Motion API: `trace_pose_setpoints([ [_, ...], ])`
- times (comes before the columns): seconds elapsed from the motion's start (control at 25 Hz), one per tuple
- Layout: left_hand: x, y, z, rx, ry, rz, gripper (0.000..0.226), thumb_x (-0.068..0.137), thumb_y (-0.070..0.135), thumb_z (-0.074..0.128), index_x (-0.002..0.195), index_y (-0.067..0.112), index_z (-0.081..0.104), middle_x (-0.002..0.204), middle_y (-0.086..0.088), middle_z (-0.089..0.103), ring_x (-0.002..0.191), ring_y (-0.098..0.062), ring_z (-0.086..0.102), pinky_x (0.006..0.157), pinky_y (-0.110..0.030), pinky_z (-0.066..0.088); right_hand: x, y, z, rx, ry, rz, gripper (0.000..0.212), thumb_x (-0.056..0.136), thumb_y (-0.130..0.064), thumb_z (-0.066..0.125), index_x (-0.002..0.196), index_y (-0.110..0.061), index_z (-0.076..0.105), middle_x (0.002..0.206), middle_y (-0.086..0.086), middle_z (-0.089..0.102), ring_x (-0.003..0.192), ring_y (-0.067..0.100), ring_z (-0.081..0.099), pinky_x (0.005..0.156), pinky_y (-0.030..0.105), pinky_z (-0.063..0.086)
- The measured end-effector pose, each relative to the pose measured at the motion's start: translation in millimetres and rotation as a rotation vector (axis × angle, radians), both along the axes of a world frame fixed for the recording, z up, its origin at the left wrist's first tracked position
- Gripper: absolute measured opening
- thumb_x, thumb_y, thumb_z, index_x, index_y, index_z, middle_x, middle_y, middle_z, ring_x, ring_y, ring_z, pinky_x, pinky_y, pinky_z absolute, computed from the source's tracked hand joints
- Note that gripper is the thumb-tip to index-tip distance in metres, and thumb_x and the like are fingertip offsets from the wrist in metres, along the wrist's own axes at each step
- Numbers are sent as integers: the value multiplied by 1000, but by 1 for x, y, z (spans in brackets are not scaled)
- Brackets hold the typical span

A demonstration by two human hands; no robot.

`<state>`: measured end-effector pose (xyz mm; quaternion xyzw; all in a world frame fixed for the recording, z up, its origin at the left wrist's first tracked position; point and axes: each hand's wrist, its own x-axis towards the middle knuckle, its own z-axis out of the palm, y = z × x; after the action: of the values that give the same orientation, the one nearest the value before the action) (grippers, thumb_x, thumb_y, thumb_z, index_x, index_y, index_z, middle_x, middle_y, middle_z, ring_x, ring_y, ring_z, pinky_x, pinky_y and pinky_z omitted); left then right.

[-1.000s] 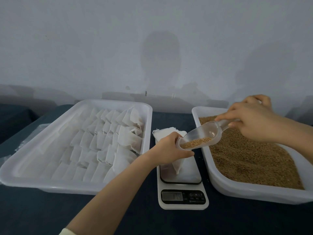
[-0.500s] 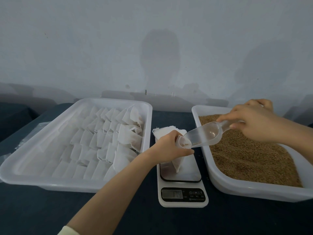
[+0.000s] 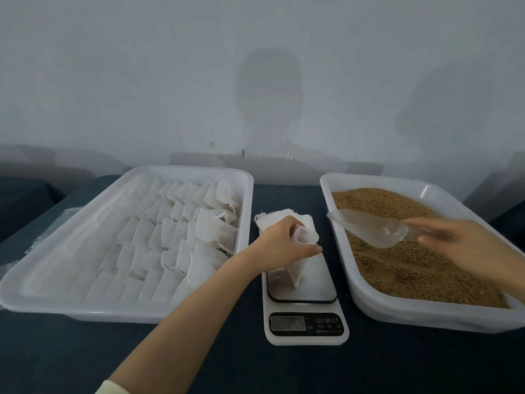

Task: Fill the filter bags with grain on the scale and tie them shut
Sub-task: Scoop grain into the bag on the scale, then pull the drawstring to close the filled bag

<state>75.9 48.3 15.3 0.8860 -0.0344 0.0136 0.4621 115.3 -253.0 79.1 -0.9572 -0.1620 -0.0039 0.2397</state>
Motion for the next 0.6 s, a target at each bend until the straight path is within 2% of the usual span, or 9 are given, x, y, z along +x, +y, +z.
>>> trace_pose_setpoints([
  [0.08, 0, 0, 0, 2, 2, 1, 48, 78, 52, 71, 112, 27, 48, 106, 10, 57, 95, -9, 57, 82, -26, 51, 7, -22, -20, 77, -5, -154, 40, 89, -24, 58, 119, -50, 51, 135, -1, 53, 120, 29, 51, 97, 53, 41],
  [0.12, 0, 0, 1, 3, 0, 3, 48, 78, 52, 71, 112, 27, 48, 105, 10, 57, 95, -9, 57, 81, -25, 51, 10, -31, -29, 60, -10, -213, 39, 90, -24, 57, 121, -48, 51, 137, 2, 52, 119, 30, 51, 98, 54, 41],
  [0.28, 0, 0, 1, 6, 10, -6, 49, 78, 53, 71, 112, 26, 48, 104, 10, 57, 95, -10, 58, 85, -29, 52, 25, -48, -61, -82, 20, -331, 34, 90, -25, 59, 122, -38, 58, 133, 6, 56, 111, 29, 55, 94, 48, 43],
  [0.4, -1, 0, 2, 15, 15, -9, 49, 79, 53, 70, 113, 26, 48, 104, 9, 57, 95, -11, 58, 86, -30, 52, 28, -47, -65, -104, 71, -254, 33, 88, -22, 62, 119, -33, 62, 107, -3, 67, 83, 16, 61, 68, 30, 45],
  [0.48, -1, 0, 2, 23, 18, -12, 49, 79, 53, 70, 113, 26, 47, 105, 9, 57, 95, -11, 58, 86, -30, 52, 24, -40, -59, -191, 97, -243, 30, 89, -26, 61, 118, -32, 63, 92, -9, 64, 76, 13, 60, 58, 23, 39],
  [0.52, -1, 0, 3, 25, 25, -13, 49, 79, 53, 70, 113, 26, 47, 106, 8, 57, 96, -11, 58, 86, -30, 52, 20, -34, -54, -264, 84, -256, 31, 89, -29, 60, 120, -32, 61, 95, -7, 64, 77, 13, 58, 59, 23, 39],
  [0.6, -1, 0, 2, 20, 38, -15, 50, 79, 53, 70, 114, 25, 47, 107, 8, 57, 97, -11, 58, 86, -30, 52, 11, -16, -44, -360, -96, -264, 38, 90, -34, 58, 128, -31, 55, 117, 1, 63, 95, 19, 58, 79, 35, 47],
])
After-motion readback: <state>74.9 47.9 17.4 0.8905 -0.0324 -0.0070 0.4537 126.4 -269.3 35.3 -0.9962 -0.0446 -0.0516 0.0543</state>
